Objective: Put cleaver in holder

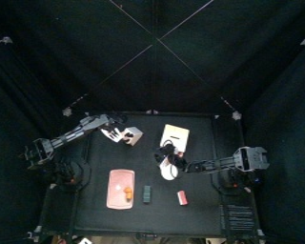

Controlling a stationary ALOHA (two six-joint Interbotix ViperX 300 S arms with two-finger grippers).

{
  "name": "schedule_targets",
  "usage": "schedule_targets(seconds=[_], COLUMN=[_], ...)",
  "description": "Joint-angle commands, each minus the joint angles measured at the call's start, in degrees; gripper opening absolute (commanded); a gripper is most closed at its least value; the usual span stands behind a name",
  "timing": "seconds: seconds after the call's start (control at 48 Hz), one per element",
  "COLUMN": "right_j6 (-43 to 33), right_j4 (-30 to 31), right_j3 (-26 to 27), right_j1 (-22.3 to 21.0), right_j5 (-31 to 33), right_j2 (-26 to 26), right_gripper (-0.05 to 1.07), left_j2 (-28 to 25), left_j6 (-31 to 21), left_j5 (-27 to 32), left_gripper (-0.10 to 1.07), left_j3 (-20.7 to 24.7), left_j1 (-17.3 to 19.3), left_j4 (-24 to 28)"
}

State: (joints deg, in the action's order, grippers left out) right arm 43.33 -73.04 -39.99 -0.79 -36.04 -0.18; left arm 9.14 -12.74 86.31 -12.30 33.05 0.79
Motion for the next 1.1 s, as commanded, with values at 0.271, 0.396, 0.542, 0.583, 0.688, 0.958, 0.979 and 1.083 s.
schedule_targets(seconds=[0.271, 0.396, 0.542, 0.583, 0.688, 0.958, 0.979, 1.083], right_j6=[0.1, 0.1, 0.1, 0.1, 0.1, 0.1, 0.1, 0.1], right_j4=[0.2, 0.1, 0.1, 0.1, 0.1, 0.1, 0.1, 0.1], right_j3=[0.9, 0.9, 0.8, 0.7, 0.8, 0.8, 0.8, 0.6], right_j1=[0.6, 0.7, 0.7, 0.7, 0.7, 0.9, 0.9, 1.1], right_j5=[-0.2, -0.2, -0.2, -0.2, -0.2, -0.2, -0.2, -0.2], right_j2=[-2.3, -2.3, -2.4, -2.4, -2.4, -2.3, -2.3, -2.5], right_gripper=[0.8, 0.8, 0.8, 0.8, 0.8, 0.8, 0.8, 0.8], left_j2=[-4.5, -5.9, -6.4, -6.2, -5.6, -3.7, -3.5, -1.8], left_j6=[0.3, 0.4, 0.4, 0.4, 0.4, 0.3, 0.3, 0.3], left_j5=[0.5, 0.4, -0.4, -1.3, -2.3, -3.7, -3.9, -5.5], left_gripper=[0.45, 0.51, 0.63, 0.69, 0.78, 0.87, 0.87, 0.87], left_j3=[7.0, 7.2, 7.4, 7.4, 7.4, 6.7, 6.6, 5.7], left_j1=[0.3, 0.3, 0.3, 0.3, 0.3, 0.2, 0.2, 0.0], left_j4=[3.6, 3.7, 3.9, 4.2, 4.4, 4.3, 4.3, 4.3])
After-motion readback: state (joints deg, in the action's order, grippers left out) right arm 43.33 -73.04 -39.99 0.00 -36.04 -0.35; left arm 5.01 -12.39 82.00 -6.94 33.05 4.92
